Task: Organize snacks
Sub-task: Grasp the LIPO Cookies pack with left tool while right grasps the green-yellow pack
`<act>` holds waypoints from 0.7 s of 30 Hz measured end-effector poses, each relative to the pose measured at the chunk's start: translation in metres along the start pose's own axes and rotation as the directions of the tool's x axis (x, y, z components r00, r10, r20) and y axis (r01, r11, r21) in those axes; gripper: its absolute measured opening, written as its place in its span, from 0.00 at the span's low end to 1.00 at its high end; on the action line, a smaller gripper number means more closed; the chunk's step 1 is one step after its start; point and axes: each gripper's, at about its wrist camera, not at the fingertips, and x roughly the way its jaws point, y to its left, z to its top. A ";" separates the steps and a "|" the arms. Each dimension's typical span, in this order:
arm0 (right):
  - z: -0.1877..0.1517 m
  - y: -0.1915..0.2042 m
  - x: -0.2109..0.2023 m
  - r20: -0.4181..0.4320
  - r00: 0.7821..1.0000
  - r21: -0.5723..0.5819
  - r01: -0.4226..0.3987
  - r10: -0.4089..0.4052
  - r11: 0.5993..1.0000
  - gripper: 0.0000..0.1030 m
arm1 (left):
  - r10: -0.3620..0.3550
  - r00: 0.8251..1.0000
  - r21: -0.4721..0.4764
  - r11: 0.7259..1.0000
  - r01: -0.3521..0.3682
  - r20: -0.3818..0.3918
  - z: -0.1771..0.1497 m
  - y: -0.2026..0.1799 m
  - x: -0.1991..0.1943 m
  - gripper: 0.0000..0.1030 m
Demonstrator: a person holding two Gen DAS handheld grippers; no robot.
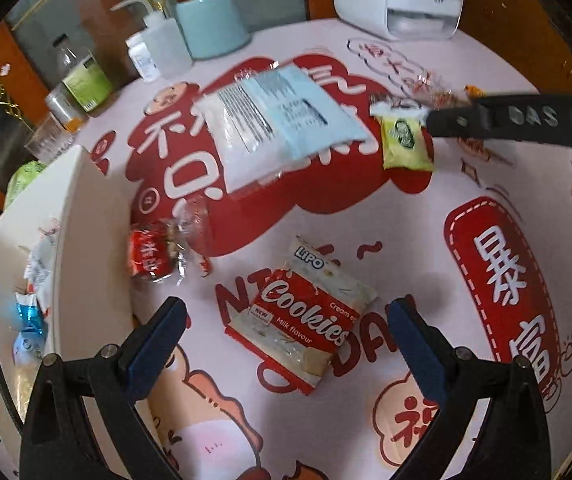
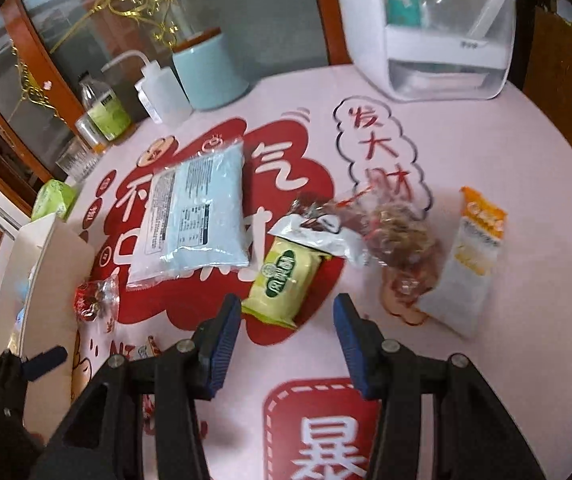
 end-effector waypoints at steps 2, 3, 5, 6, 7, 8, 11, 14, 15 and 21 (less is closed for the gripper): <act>0.004 0.004 0.012 -0.028 0.999 0.007 0.031 -0.031 0.999 0.47 | -0.018 0.999 -0.002 1.000 0.018 -0.027 0.002 0.002 0.008 0.97; 0.006 0.006 0.019 -0.041 0.998 0.010 0.055 -0.055 0.998 0.47 | -0.028 0.999 -0.004 1.000 0.028 -0.037 0.002 0.002 0.012 0.97; 0.009 0.010 0.029 -0.062 0.995 0.016 0.076 -0.075 0.997 0.47 | -0.045 0.997 -0.020 0.999 0.044 -0.064 0.004 0.005 0.019 0.97; 0.010 0.012 0.035 -0.073 0.993 0.018 0.090 -0.088 0.996 0.47 | -0.058 0.995 -0.024 0.998 0.056 -0.079 0.005 0.005 0.023 0.97; 0.012 0.014 0.039 -0.081 0.992 0.018 0.102 -0.100 0.995 0.47 | -0.065 0.994 -0.026 0.998 0.063 -0.084 0.005 0.006 0.024 0.97; 0.013 0.015 0.043 -0.088 0.990 0.014 0.111 -0.109 0.994 0.47 | -0.069 0.994 -0.027 0.997 0.067 -0.086 0.006 0.006 0.027 0.97; 0.012 0.019 0.054 -0.092 0.984 -0.020 0.150 -0.152 0.988 0.43 | -0.060 0.992 -0.032 0.998 0.057 -0.109 0.009 0.008 0.036 0.97; 0.011 0.020 0.054 -0.093 0.983 -0.038 0.157 -0.160 0.987 0.42 | -0.075 0.988 -0.045 0.997 0.069 -0.137 0.010 0.010 0.045 0.97; 0.009 0.016 0.052 -0.096 0.985 -0.024 0.145 -0.146 0.989 0.41 | -0.088 0.986 -0.053 0.995 0.081 -0.142 0.010 0.011 0.047 0.97; -0.020 -0.009 0.027 -0.124 0.991 0.000 0.058 -0.057 0.998 0.39 | -0.106 0.978 -0.081 0.992 0.092 -0.178 0.011 0.017 0.056 0.98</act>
